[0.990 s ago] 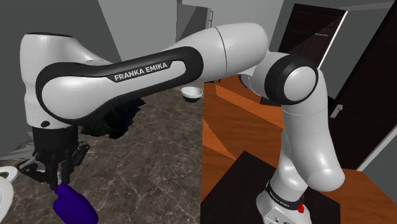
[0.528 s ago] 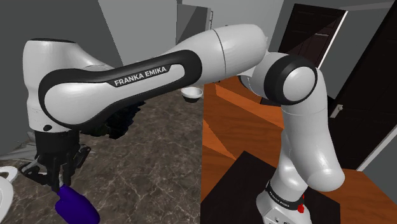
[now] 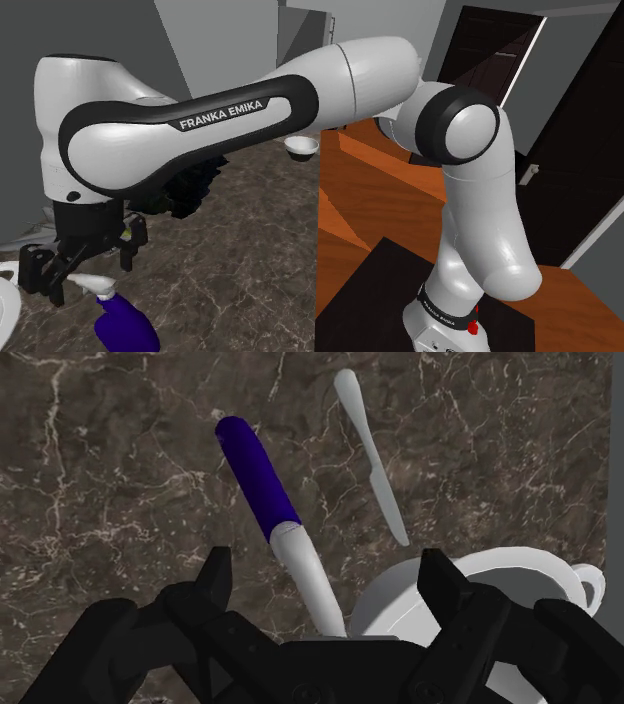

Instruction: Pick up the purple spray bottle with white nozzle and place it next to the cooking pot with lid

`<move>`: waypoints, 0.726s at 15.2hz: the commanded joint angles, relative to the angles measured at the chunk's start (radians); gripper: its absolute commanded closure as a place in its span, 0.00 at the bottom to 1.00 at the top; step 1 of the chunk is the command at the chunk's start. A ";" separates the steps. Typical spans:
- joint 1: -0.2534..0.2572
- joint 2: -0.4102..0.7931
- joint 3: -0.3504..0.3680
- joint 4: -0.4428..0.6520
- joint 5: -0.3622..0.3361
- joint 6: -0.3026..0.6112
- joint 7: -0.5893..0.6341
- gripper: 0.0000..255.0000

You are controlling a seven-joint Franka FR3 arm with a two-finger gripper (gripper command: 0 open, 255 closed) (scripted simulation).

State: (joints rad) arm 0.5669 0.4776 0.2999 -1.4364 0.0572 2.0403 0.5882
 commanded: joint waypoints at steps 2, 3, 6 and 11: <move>-0.011 -0.031 0.002 0.036 0.007 -0.067 -0.004 0.00; -0.013 -0.038 0.002 0.051 0.009 -0.090 -0.004 0.00; -0.013 -0.038 0.002 0.051 0.009 -0.090 -0.004 0.00; -0.013 -0.038 0.002 0.051 0.009 -0.090 -0.004 0.00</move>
